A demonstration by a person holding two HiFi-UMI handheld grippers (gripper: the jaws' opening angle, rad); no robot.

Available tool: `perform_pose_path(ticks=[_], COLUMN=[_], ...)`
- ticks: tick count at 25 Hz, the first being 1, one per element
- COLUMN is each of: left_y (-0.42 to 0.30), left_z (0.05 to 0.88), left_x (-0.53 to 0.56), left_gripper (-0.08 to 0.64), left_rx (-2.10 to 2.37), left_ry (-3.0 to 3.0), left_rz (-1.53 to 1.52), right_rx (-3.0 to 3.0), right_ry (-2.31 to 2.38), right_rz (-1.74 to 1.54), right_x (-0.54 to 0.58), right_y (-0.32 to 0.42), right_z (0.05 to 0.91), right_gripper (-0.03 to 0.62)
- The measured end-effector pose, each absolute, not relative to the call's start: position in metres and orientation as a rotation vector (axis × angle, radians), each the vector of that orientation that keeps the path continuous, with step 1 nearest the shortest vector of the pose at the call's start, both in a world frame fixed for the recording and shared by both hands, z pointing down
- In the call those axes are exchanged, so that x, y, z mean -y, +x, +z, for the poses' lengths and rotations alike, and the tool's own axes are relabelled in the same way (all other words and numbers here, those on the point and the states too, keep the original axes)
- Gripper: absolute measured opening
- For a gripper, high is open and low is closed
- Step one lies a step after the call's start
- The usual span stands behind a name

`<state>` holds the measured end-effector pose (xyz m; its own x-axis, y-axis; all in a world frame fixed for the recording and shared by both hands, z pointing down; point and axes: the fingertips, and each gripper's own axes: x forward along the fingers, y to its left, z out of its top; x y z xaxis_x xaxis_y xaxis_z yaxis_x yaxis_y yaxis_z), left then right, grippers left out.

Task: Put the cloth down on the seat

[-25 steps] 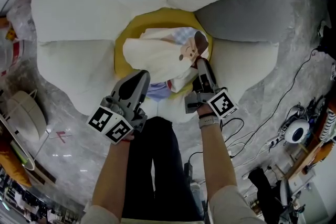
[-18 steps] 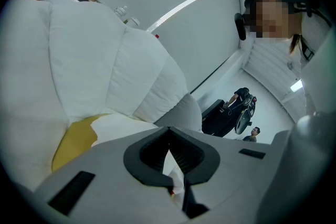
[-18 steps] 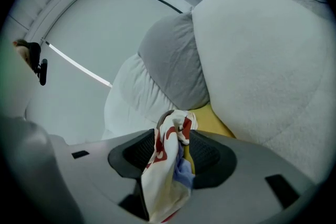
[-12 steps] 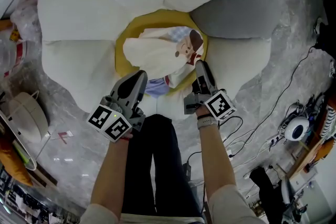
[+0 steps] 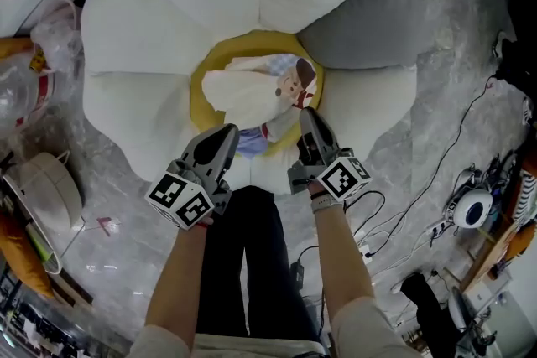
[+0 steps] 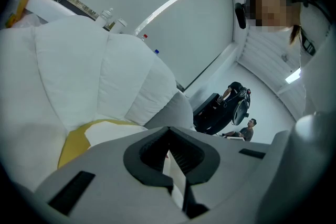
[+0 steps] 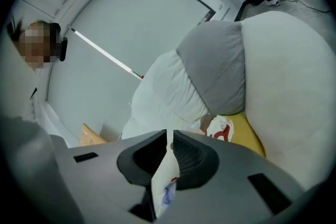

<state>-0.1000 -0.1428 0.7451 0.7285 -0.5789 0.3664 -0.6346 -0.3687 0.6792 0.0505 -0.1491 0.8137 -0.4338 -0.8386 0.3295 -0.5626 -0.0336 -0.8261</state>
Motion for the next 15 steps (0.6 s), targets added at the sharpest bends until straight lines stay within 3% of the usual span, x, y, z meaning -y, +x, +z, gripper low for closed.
perform_pose_path(ticks=[15], left_y=[-0.098], left_z=[0.674], left_x=[0.137], left_gripper=[0.014], left_rx=[0.923], left_ry=[2.100], left_rz=[0.058], right_rx=[-2.115], right_ry=[-1.322], right_rz=[-1.396], right_x=[0.142], right_y=[0.030], right_z=[0.716], right_gripper=[0.020])
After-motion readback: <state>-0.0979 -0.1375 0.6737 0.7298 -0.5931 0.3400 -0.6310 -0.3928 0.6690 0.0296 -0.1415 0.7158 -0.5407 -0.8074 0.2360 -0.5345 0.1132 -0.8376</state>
